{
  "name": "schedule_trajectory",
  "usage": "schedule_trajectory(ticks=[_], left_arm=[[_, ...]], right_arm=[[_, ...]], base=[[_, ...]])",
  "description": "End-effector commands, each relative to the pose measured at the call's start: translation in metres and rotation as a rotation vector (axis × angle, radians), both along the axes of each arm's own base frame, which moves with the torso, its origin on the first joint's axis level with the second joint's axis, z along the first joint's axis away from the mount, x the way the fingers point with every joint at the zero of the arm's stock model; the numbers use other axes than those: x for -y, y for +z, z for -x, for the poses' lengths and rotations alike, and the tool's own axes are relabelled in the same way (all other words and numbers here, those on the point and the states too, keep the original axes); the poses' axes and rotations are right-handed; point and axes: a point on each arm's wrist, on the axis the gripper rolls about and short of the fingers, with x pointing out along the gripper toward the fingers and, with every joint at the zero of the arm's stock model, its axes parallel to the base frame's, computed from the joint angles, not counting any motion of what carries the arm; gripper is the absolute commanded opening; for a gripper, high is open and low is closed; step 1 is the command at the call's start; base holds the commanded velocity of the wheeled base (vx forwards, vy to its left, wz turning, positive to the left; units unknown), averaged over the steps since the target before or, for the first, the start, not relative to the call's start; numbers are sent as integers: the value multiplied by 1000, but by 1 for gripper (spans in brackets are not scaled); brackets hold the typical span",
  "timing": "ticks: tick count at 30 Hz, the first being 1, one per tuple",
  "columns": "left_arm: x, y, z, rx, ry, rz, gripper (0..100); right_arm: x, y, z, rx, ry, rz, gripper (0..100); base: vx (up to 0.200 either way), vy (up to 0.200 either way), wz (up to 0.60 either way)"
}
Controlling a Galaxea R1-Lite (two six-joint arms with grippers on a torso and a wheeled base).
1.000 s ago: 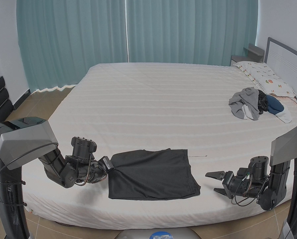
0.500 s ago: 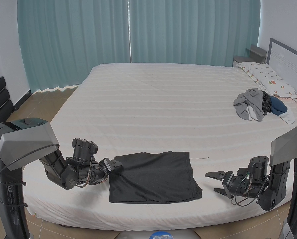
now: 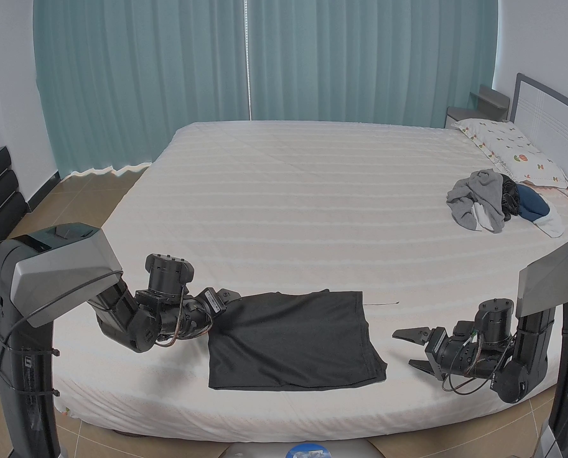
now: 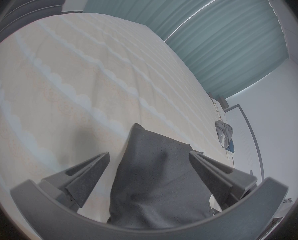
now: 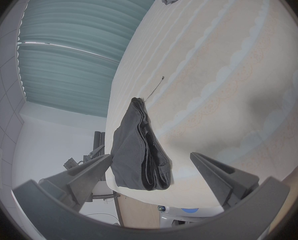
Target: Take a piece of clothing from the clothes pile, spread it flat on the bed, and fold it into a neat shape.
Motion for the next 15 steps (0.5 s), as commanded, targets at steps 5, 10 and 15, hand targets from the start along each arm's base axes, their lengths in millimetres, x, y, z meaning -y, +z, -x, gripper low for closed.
schedule_trajectory(ticks=[5,10,15], left_arm=[[2,-9,-10,11,41,-27,0],[-1,-11,-17,33,118,-56,0],[-1,-7,-20,36,157,-21,0]], right_arm=[[0,0,0,0,0,0,100],[0,0,0,-2,0,0,100],[0,0,0,-2,0,-1,100]], base=[[0,0,0],[0,0,0],[0,0,0]])
